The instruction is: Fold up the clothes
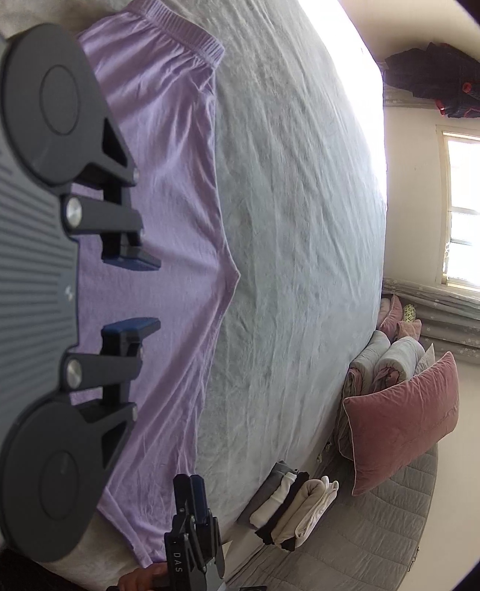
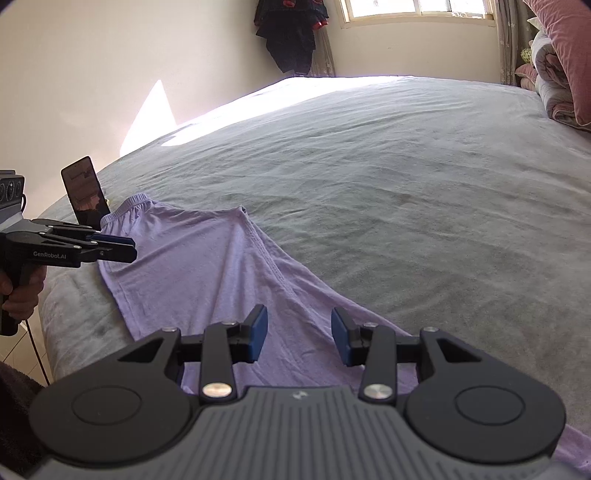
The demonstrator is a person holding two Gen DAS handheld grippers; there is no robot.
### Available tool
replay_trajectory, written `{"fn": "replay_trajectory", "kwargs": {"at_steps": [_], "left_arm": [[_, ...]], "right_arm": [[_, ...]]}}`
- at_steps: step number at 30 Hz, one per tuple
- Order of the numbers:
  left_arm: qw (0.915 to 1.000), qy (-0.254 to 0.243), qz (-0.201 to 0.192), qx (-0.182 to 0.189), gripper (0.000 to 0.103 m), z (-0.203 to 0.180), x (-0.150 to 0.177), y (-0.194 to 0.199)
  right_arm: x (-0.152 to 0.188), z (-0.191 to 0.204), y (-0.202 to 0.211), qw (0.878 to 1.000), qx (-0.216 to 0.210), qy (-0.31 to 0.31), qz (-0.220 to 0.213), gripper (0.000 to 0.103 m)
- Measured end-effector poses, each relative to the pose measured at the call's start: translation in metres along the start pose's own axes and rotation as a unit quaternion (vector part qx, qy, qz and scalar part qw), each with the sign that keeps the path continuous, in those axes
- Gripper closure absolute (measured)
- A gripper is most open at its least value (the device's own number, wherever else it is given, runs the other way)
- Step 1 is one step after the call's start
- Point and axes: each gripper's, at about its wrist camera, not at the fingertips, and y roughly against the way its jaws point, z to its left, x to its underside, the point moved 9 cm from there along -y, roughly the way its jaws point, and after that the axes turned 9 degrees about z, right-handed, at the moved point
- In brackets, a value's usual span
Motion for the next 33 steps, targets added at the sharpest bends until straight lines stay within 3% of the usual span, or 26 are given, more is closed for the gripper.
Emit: {"fn": "replay_trajectory", "kwargs": {"at_steps": [5,11,18,23,33], "left_arm": [[0.9991,0.034,-0.018,-0.014,0.075,0.003,-0.022,-0.025],[0.9956,0.056,-0.036,-0.067,0.075,0.019,-0.038,-0.048],[0.9967,0.045,-0.041,-0.053,0.075,0.014,-0.051,-0.064],[0.9966,0.043,-0.031,-0.062,0.075,0.016,-0.052,-0.078],[0.9969,0.049,-0.036,-0.05,0.074,0.026,-0.056,-0.074]], "right_arm": [[0.001,-0.011,-0.012,1.0,-0.02,0.005,0.014,0.073],[0.003,-0.019,-0.017,0.999,-0.025,0.017,0.023,0.077],[0.008,-0.027,-0.008,0.999,-0.039,0.026,0.027,0.077],[0.011,-0.038,-0.005,0.998,-0.043,0.016,0.031,0.077],[0.021,-0.031,-0.003,0.997,-0.049,0.045,0.04,0.077]]}}
